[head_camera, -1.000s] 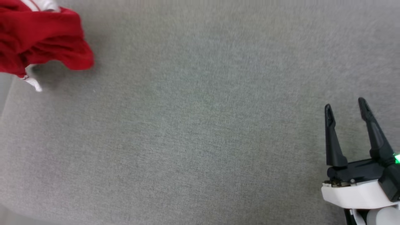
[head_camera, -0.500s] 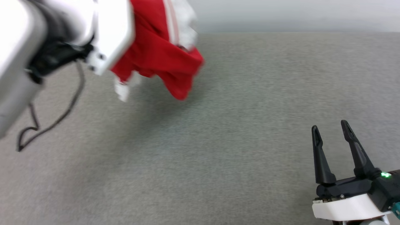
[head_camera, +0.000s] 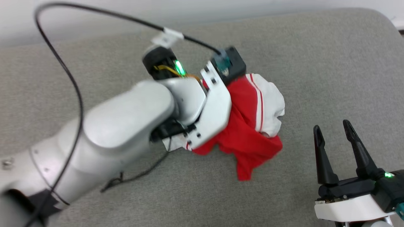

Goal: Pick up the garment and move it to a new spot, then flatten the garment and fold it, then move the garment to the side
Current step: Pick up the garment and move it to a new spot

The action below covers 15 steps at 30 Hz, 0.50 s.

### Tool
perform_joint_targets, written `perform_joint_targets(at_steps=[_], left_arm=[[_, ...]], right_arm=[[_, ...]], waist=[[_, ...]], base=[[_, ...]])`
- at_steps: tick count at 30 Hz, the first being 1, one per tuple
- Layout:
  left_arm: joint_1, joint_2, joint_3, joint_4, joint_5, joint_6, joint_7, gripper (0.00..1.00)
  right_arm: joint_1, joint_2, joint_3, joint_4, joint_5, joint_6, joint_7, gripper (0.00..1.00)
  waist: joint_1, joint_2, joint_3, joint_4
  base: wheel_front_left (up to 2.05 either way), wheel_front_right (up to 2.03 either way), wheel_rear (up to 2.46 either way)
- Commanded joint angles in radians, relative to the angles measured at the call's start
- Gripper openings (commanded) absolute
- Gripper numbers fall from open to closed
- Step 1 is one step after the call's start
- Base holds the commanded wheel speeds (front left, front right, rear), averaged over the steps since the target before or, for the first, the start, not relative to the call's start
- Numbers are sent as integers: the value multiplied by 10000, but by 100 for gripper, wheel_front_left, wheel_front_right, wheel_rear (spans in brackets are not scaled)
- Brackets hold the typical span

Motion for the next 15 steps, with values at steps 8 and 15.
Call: perform_joint_targets(at_steps=[8, 15], left_arm=[[1688, -978, -403, 603, 677, 11, 133, 0], [2298, -1102, -434, 844, 1339, 11, -365, 0]], right_arm=[[-478, 25, 31, -14, 140, -7, -22, 100], [-414, 25, -42, 92, 112, -7, -21, 100]], waist=[[1, -1, 1193, -526], [1, -1, 1123, -443]], base=[[0, 0, 0], [0, 0, 0]])
